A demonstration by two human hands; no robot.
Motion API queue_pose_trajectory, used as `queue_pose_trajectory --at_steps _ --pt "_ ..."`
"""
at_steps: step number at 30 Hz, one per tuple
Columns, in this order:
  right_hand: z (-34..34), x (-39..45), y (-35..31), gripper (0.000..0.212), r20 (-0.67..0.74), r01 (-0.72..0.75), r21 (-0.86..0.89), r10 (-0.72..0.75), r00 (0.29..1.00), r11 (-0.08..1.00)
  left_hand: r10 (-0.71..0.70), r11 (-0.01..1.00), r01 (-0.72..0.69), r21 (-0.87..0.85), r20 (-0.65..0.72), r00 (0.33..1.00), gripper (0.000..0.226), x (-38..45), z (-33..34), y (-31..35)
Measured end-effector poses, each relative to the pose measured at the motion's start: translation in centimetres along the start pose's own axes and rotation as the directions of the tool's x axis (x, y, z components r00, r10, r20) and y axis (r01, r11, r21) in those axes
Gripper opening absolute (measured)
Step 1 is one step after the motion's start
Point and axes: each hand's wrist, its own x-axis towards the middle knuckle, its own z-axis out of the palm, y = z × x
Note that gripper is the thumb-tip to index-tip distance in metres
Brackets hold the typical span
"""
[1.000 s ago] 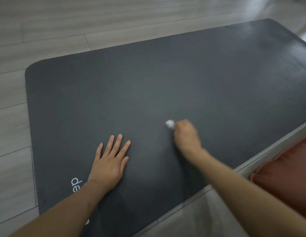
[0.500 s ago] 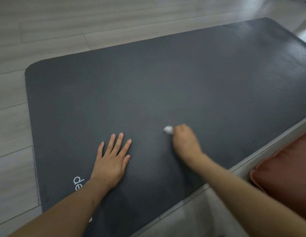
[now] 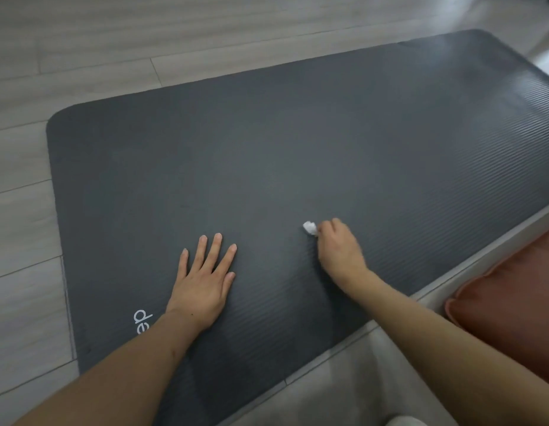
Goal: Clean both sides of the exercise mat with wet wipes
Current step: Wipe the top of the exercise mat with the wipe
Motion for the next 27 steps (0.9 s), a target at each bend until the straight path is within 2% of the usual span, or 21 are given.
queue_pose_trajectory --at_steps 2,3,6,8,9,10,11,12,13,15,17,19,21,22,24,26,27 --pt "-1.7 3.2 5.8 0.003 0.047 -0.288 -0.076 0.292 0.955 0.955 -0.008 1.000 0.008 0.010 0.015 1.000 0.071 -0.1 -0.2 0.1" --pt "-2.0 3.5 7.0 0.007 0.024 -0.366 -0.048 0.367 0.930 0.929 -0.011 1.000 0.011 0.007 0.019 1.000 0.072 -0.1 -0.3 0.2" --pt "-1.0 1.2 2.0 0.006 -0.087 -0.403 0.023 0.404 0.911 0.915 -0.011 1.000 0.011 -0.001 0.021 1.000 0.074 -0.2 -0.4 0.2" --pt "0.6 -2.9 -4.6 0.010 -0.052 -0.228 0.094 0.234 0.971 0.969 -0.006 1.000 0.006 -0.007 0.017 1.000 0.075 -0.1 -0.5 0.0" --pt "0.9 -5.0 -7.7 0.011 0.009 -0.080 0.145 0.080 0.997 0.986 -0.005 1.000 0.005 -0.002 0.018 1.000 0.075 0.0 -0.4 -0.1" --pt "0.9 -6.7 -9.7 0.010 0.071 0.074 0.183 -0.088 0.994 0.980 -0.007 1.000 0.007 0.005 0.022 1.000 0.074 0.1 -0.5 -0.1" --pt "0.9 -7.4 -10.1 0.009 0.110 0.207 0.209 -0.233 0.966 0.956 -0.012 1.000 0.012 0.006 0.031 0.999 0.073 0.1 -0.5 0.0" --pt "0.8 -6.9 -9.0 0.009 0.111 0.274 0.218 -0.303 0.947 0.937 -0.019 1.000 0.019 0.002 0.040 0.999 0.070 0.1 -0.6 0.1" --pt "0.8 -5.4 -6.9 0.010 0.077 0.272 0.180 -0.289 0.954 0.945 -0.023 1.000 0.023 -0.002 0.051 0.998 0.065 0.0 -0.7 0.2" --pt "0.7 -1.1 -1.4 0.011 0.019 0.043 0.093 -0.045 0.999 0.995 -0.025 1.000 0.025 0.001 0.090 0.996 0.059 0.0 -1.0 0.4" --pt "-0.4 3.0 3.7 0.009 0.043 -0.248 0.014 0.247 0.968 0.969 -0.015 1.000 0.016 -0.005 0.144 0.989 0.059 0.3 -1.6 0.2" --pt "-0.8 4.5 4.7 0.011 0.028 -0.379 0.038 0.378 0.925 0.925 0.007 1.000 -0.004 -0.012 0.186 0.982 0.059 0.6 -2.0 -0.1" --pt "-0.2 4.4 0.2 0.015 0.025 -0.410 0.058 0.410 0.912 0.910 0.022 1.000 -0.018 -0.021 0.217 0.976 0.059 0.6 -2.4 -0.3" --pt "0.5 3.6 -3.3 0.012 0.038 -0.348 0.092 0.346 0.937 0.933 0.027 0.999 -0.021 -0.030 0.218 0.976 0.060 0.5 -2.5 -0.4" --pt "2.1 0.9 -9.9 0.007 0.092 -0.110 0.184 0.094 0.991 0.977 0.028 0.999 -0.019 -0.043 0.199 0.980 0.063 0.5 -2.5 -0.4" --pt "2.6 -0.1 -11.7 0.015 0.100 0.140 0.233 -0.167 0.981 0.962 0.007 0.998 0.006 -0.069 0.193 0.981 0.067 0.6 -2.6 -0.5" --pt "2.3 0.8 -10.3 0.014 0.106 0.209 0.227 -0.238 0.966 0.951 0.006 0.997 0.010 -0.078 0.193 0.981 0.069 0.6 -2.6 -0.5"
